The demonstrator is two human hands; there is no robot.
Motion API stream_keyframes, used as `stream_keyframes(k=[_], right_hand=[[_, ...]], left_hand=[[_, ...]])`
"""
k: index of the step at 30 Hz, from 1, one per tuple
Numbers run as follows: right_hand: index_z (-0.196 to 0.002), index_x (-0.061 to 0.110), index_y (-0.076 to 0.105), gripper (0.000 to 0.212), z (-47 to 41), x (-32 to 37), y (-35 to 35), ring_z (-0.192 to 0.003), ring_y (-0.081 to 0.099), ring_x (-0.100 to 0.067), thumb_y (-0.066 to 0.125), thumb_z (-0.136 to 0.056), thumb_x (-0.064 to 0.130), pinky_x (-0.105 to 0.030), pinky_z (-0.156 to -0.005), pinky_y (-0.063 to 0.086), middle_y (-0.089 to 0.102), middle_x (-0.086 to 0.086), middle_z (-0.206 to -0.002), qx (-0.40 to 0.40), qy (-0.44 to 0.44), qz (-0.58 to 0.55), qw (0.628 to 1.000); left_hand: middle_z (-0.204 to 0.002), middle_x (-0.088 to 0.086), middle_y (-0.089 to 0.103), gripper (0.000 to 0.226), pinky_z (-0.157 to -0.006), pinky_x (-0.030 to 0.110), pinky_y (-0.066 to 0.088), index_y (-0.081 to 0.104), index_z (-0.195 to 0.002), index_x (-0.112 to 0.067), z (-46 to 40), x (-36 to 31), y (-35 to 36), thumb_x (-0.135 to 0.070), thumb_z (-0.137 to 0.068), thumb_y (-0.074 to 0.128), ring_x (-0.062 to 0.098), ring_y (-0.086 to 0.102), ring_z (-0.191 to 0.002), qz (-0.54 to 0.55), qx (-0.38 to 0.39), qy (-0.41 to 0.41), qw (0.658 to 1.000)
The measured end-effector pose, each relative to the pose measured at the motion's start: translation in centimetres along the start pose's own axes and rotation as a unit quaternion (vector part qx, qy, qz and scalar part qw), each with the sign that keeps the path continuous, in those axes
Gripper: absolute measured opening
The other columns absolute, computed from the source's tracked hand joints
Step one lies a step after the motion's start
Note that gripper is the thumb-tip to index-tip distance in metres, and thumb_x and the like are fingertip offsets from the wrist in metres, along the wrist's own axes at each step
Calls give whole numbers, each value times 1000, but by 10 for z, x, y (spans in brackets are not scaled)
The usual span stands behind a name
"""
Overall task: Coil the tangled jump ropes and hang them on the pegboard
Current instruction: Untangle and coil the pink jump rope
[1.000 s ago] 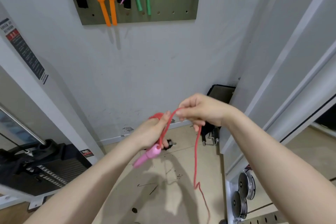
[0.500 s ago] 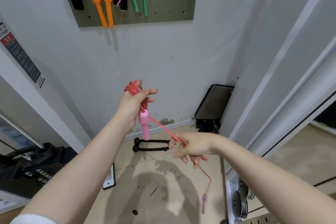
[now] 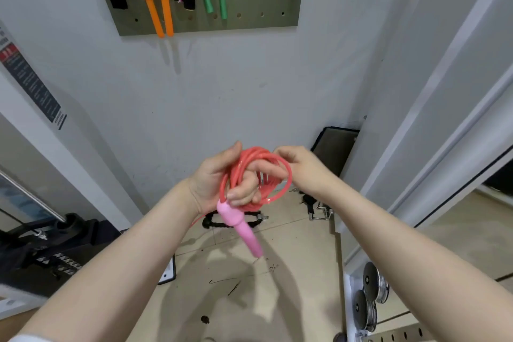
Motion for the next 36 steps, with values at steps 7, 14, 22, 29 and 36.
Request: stream_keyframes(k=[7,14,22,29,36], right_hand=[[-93,17,52,5,11,-15,56,-38,38,-8,51,-94,12,-26,-47,38,46,0,-55,218,94,-47,970],[-123,6,46,30,33,-15,64,-43,47,-11,40,-94,0,-33,-59,45,54,-3,-67,337,91,55,936],[-60,14,58,27,1,32,-11,-42,33,-3,75,-77,26,-15,-45,26,43,12,-42,43,-43,120,991],[-64,10,50,30,7,-4,-17,-38,36,0,55,-92,19,-11,-44,33,43,12,-41,69,25,-72,995],[-101,7,54,23,34,-39,33,-42,53,-11,45,-98,28,-25,-51,46,59,-3,-56,259,171,-11,951]], left_hand=[[-57,-2,64,66,-59,19,52,70,-106,-8,21,-16,-38,-41,-51,86,9,60,-50,45,-301,128,944],[-72,1,73,26,-57,15,51,44,-117,-9,40,-14,-73,2,-94,42,7,67,-57,56,-498,147,853],[-39,3,49,67,-44,22,41,60,-70,-3,14,19,-29,-58,-91,29,11,44,-32,-165,-345,-115,917],[-48,-11,56,33,-72,19,50,71,-91,-11,4,15,9,-42,-84,61,2,50,-42,23,-9,-19,1000],[-57,-8,61,36,-62,17,53,77,-82,-15,14,-3,-30,-19,-47,86,2,56,-46,145,-293,198,924]])
Point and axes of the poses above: each hand's wrist, its own z-axis away from the middle knuckle, its own y-axis out of the palm, x = y × z, the point moved 6 cm from there along -z, towards the middle knuckle
